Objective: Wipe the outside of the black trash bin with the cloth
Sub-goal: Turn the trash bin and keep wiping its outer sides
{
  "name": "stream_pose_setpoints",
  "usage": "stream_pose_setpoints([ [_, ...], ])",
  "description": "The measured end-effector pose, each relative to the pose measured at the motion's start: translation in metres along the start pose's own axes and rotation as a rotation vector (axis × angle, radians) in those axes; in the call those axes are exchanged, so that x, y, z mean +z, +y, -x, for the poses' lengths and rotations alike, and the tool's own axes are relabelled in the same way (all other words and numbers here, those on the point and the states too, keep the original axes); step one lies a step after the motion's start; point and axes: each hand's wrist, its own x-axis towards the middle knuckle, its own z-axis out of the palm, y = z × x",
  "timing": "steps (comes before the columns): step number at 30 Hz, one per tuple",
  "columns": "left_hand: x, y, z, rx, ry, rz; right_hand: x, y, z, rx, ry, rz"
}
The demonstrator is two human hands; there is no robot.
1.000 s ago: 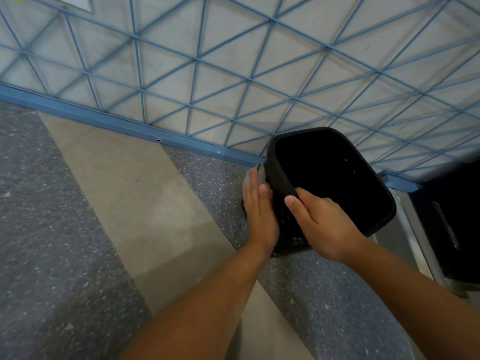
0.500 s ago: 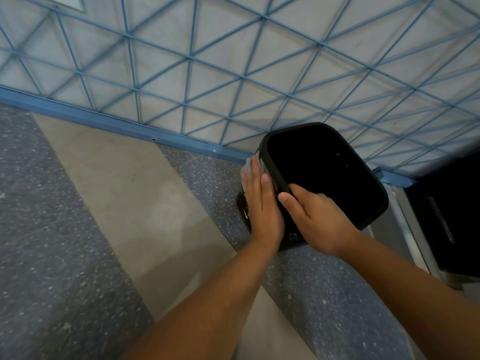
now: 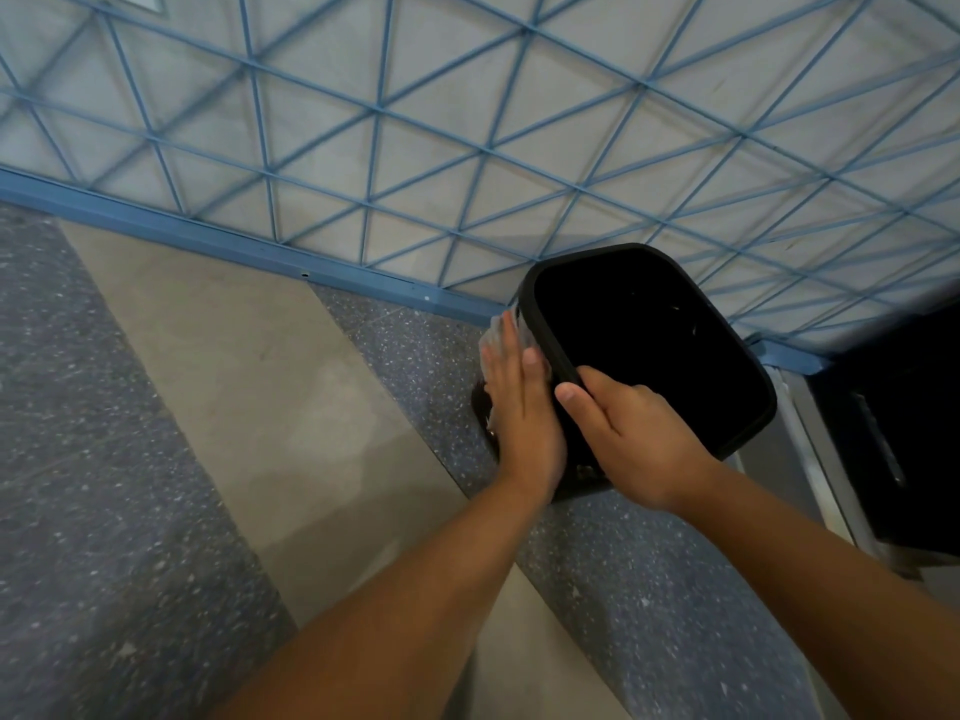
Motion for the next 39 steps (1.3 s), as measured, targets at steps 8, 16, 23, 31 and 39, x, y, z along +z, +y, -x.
stream_pose_setpoints([
  [8,0.000,0.011,0.005,0.074,-0.033,0.006,-0.001,0.000,0.000,-0.003,0.001,-0.025],
  [16,0.005,0.014,0.022,0.017,-0.040,0.073,0.000,-0.001,-0.001,-0.009,0.012,-0.027],
  [23,0.006,-0.012,0.042,-0.137,-0.085,0.143,0.002,-0.005,-0.005,0.012,0.034,-0.035],
  [31,-0.003,-0.004,0.032,-0.162,-0.057,0.029,0.005,-0.010,-0.011,0.050,0.031,-0.029],
  [39,-0.004,-0.033,0.046,-0.065,-0.060,0.082,0.004,-0.015,-0.013,0.071,0.035,-0.023],
])
